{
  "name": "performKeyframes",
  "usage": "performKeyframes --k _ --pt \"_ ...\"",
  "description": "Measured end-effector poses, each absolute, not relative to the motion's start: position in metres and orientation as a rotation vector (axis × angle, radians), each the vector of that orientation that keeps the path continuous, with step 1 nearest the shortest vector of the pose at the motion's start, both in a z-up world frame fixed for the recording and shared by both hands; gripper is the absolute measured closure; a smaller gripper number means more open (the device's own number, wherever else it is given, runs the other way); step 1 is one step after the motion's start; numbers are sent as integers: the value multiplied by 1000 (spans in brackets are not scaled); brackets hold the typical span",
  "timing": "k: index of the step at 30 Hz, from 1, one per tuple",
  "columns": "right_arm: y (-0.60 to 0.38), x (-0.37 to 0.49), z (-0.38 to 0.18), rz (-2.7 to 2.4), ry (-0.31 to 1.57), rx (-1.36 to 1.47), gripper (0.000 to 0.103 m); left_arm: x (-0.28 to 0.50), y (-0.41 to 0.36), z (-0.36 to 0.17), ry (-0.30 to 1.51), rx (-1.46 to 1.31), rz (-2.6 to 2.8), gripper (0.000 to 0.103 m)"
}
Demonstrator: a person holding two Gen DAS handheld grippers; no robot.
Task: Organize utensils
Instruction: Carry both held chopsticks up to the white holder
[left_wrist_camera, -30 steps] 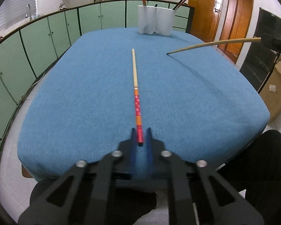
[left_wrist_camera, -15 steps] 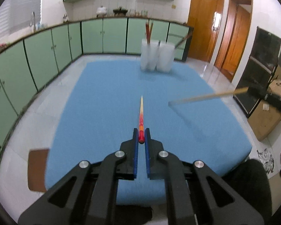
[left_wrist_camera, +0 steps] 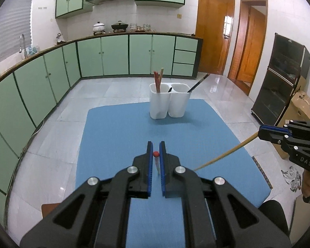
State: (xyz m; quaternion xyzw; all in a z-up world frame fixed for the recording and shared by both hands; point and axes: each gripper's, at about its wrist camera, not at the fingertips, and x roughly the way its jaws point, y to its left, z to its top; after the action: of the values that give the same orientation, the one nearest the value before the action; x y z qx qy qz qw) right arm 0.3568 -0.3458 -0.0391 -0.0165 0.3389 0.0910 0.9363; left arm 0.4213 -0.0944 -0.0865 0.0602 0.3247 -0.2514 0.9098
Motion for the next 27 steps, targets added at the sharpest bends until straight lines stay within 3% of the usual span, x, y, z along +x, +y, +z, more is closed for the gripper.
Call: performKeyframes --k 10,27 --pt "-355 397 -15 189 778 -25 96 450 -118 -59 705 156 -566 98" --pt "-377 429 44 149 758 16 96 475 -141 -14 708 120 -589 98"
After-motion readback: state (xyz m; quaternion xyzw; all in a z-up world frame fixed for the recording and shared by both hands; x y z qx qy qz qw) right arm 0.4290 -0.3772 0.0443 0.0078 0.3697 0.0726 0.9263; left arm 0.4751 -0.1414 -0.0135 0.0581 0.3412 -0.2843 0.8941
